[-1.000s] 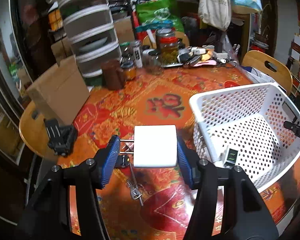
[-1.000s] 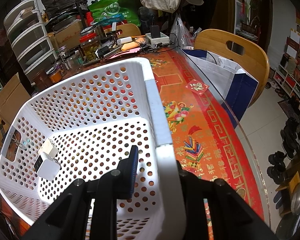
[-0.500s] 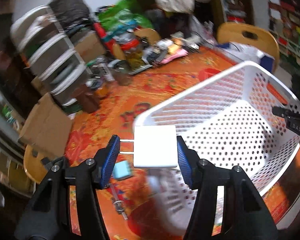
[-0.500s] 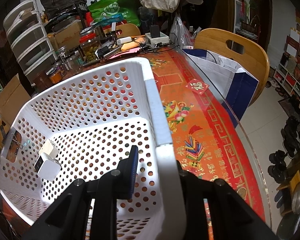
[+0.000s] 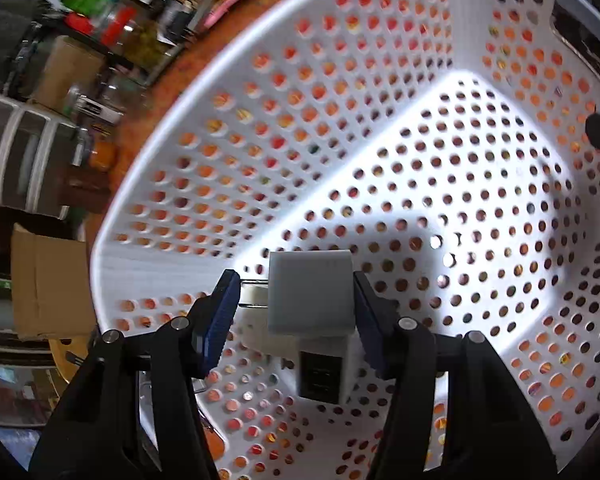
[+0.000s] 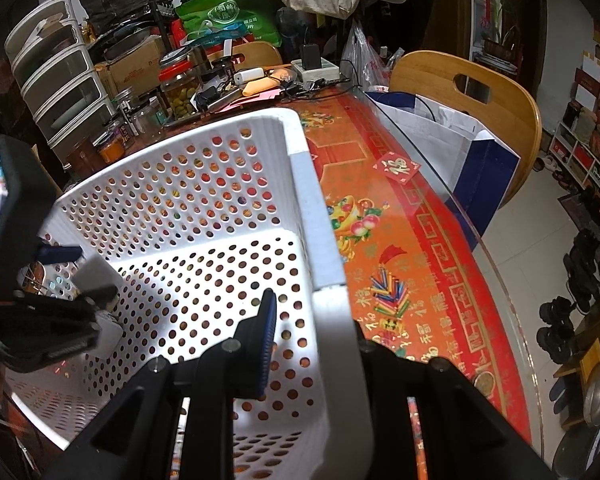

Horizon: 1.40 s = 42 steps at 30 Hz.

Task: Organize rigid objects
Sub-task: 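Carry the white cube charger into the basket and release it, then grasp the teal charger with the left tool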

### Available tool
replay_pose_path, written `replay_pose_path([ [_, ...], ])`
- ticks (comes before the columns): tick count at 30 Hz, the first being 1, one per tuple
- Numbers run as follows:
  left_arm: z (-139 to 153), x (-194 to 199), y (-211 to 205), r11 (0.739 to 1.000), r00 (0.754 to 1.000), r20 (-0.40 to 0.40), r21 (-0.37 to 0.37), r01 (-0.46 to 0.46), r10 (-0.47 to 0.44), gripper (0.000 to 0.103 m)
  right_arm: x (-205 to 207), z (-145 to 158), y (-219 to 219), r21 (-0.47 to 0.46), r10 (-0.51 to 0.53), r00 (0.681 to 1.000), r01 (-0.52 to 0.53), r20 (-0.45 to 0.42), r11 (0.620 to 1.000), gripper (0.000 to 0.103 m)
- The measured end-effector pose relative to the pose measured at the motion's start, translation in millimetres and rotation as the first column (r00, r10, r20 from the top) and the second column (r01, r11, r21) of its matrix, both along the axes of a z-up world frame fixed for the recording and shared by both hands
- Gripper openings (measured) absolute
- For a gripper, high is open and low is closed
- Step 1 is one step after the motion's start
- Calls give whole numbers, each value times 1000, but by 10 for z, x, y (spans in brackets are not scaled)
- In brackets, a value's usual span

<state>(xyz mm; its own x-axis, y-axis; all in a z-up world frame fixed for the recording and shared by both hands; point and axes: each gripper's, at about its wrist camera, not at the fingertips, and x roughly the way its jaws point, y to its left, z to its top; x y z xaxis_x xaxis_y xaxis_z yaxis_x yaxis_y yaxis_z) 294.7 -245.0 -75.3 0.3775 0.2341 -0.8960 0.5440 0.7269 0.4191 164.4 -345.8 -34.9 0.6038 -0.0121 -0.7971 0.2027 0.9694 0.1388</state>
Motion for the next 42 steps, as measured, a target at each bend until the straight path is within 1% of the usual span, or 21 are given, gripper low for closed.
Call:
replay_pose_path([
  [3,-86,20,-32,999,1000,-25,34,12,-11,55,1,0,0,-1,2,1000,-2,0,1000,21],
  [5,-71,7,-26,999,1000,-5,25,21,-21,63,0,1,-2,1,3,1000,-3,1,1000,21],
  [6,-35,-16,-11,1000,999,23,10,23,-24,70,-2,0,-4,3,4,1000,-4,2,1000,22],
  [7,29,-59,22,1000,998,53,-6,23,-23,73,-2,0,-7,5,3,1000,-3,2,1000,22],
  [9,265,-165,166,997,993,115,-72,24,-16,73,-2,-2,-12,8,2,1000,-2,2,1000,22],
  [11,588,-307,415,985,983,183,-169,23,8,74,-5,-3,-15,8,2,1000,-2,2,1000,22],
  [12,778,-397,613,973,975,219,-232,20,32,79,-8,-3,-14,8,1,1000,-1,3,1000,22],
  [13,908,-463,771,963,967,248,-271,16,54,90,-9,-3,-15,8,1,1000,-1,3,1000,22],
  [15,1154,-619,1275,933,936,326,-359,-11,136,103,-12,-3,-12,7,3,1000,-3,4,1000,22],
  [16,1198,-654,1527,921,923,338,-386,-40,182,103,-11,0,-10,7,3,1000,-3,5,1000,22],
  [19,1075,-555,2178,867,904,284,-472,-158,319,103,-15,3,-6,5,6,1000,-6,9,1000,22],
  [20,953,-489,2407,837,900,243,-510,-200,363,103,-12,4,-3,3,7,1000,-7,8,1000,22],
  [22,727,-356,2670,819,895,189,-510,-262,403,103,-3,6,2,-1,9,1000,-9,6,1000,22],
  [24,444,-206,2862,800,885,146,-510,-316,443,103,0,6,1,-1,9,1000,-9,5,1000,22],
  [26,199,-55,2993,765,881,69,-531,-365,469,99,-1,6,0,0,6,1000,-6,3,1000,22],
  [28,-13,77,3021,734,875,6,-547,-403,485,87,-3,6,1,1,4,1000,-4,1,1000,22],
  [29,-116,156,3034,716,871,-36,-553,-426,490,85,-4,7,0,1,3,1000,-3,-1,1000,22],
  [30,-176,209,3037,706,870,-63,-557,-437,489,82,-2,6,-2,1,3,1000,-3,-1,1000,22],
  [33,-316,317,3001,689,867,-114,-561,-459,484,78,-4,5,-7,1,0,1000,0,-3,1000,22],
  [37,-336,355,2829,698,875,-121,-557,-451,469,78,-3,3,-8,0,0,1000,0,-3,1000,22],
  [42,-431,424,2745,714,870,-138,-518,-471,474,78,-3,7,-7,2,3,1000,-3,-1,1000,22],
])
